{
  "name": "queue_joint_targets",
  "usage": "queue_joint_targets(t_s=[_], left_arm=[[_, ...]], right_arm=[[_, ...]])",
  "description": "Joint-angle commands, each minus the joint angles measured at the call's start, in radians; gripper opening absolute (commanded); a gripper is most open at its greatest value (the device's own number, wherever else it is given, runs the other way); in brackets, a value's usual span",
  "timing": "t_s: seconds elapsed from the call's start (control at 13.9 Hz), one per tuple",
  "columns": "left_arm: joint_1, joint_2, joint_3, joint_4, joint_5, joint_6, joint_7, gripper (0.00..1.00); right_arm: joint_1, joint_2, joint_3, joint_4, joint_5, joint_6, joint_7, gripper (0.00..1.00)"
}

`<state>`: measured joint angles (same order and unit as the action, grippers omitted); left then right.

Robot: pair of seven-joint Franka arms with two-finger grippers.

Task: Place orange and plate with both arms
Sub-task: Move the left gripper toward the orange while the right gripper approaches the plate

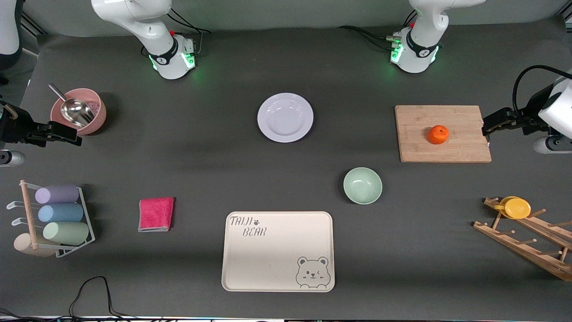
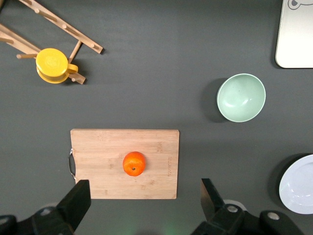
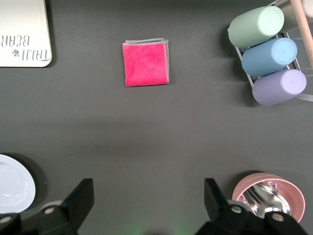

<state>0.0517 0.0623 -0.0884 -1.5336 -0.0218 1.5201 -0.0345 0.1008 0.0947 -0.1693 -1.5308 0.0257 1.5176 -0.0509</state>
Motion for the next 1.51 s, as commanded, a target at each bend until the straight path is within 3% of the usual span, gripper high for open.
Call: queue_joint_targets(t_s=[0.0,0.86,1.15,1.44], left_arm=[[0.010,-0.006,-0.001,0.006,0.005,0.029,0.033,1.00],[0.014,-0.019,0.001,-0.042,0.023,0.011,-0.002,1.00],[0.030,-0.181,0.001,-0.233,0.033,0.034,-0.002,1.00],[0.030,-0.520,-0.004,-0.615,0.039,0.089,0.007,1.00]], right_arm=[[0.002,-0.020,0.002,-0.015,-0.006,-0.008,0.026,1.00],[0.002,-0.016,0.007,-0.008,-0.021,-0.010,0.013,1.00],[0.074,-0.137,0.005,-0.104,-0.023,-0.030,0.124,1.00],[0.167,-0.318,0.007,-0.288,-0.017,0.010,0.262,1.00]])
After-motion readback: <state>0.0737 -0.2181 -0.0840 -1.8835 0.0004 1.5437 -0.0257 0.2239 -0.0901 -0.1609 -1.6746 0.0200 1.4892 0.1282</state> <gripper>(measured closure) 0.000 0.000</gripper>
